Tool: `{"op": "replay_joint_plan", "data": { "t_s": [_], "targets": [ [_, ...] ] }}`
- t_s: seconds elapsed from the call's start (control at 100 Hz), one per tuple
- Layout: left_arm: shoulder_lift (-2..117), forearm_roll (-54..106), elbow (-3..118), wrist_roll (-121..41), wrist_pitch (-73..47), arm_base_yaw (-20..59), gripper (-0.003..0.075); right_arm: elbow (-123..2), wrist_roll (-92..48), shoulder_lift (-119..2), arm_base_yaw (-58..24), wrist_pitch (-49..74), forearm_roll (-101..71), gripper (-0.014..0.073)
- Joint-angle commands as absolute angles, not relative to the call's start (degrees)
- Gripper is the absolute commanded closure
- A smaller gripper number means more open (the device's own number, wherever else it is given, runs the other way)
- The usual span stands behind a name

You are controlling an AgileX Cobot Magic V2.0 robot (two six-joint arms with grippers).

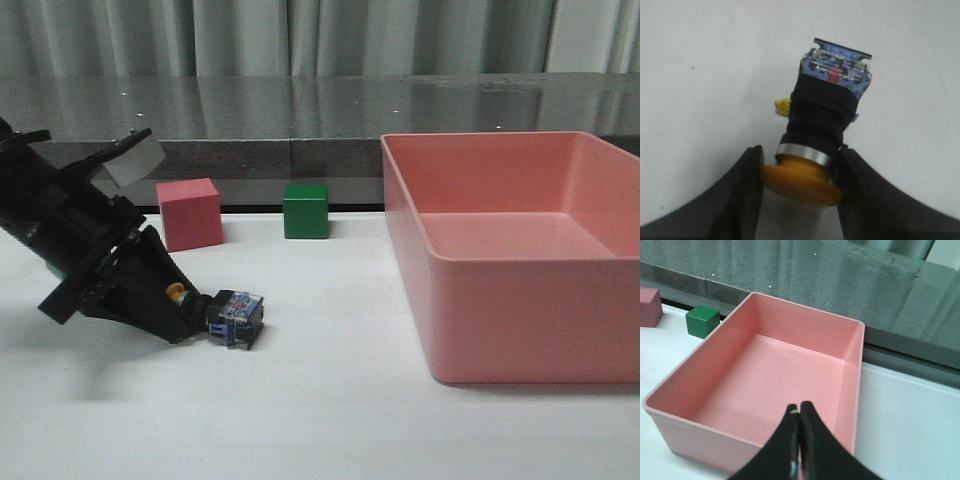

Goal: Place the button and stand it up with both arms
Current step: 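Lower the left gripper and grasp the button by its yellow cap, then lift the button with the left gripper and rotate it upright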

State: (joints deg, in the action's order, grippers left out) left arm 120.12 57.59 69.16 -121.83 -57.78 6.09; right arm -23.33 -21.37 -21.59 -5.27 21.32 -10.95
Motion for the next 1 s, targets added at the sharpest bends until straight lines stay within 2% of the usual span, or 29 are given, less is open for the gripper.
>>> {"op": "replay_joint_plan", "data": {
  "t_s": [0.0,0.2,0.42,0.58,0.77,0.99],
  "targets": [
    [117.52,58.23,69.91,-122.52,-62.03,6.04,0.0740,-24.82,-21.20,-21.97,-4.90,17.09,-11.49,0.0655],
    [113.57,53.30,71.79,-115.87,-64.14,6.04,0.0740,-24.82,-21.20,-21.97,-4.90,17.04,-11.49,0.0655],
    [103.02,34.00,78.41,-97.82,-60.03,8.25,0.0740,-24.82,-21.20,-21.97,-4.90,16.88,-11.49,0.0655],
    [97.85,12.49,82.19,-81.97,-55.01,15.79,0.0740,-24.82,-21.20,-21.97,-4.90,16.82,-11.49,0.0655],
    [98.15,-17.08,82.40,-63.98,-55.65,27.29,0.0740,-24.82,-21.20,-21.97,-4.90,16.82,-11.49,0.0655],
    [100.18,-34.15,82.40,-55.24,-55.64,36.05,0.0740,-24.82,-21.20,-21.97,-4.90,16.88,-11.49,0.0655]
  ]
}}
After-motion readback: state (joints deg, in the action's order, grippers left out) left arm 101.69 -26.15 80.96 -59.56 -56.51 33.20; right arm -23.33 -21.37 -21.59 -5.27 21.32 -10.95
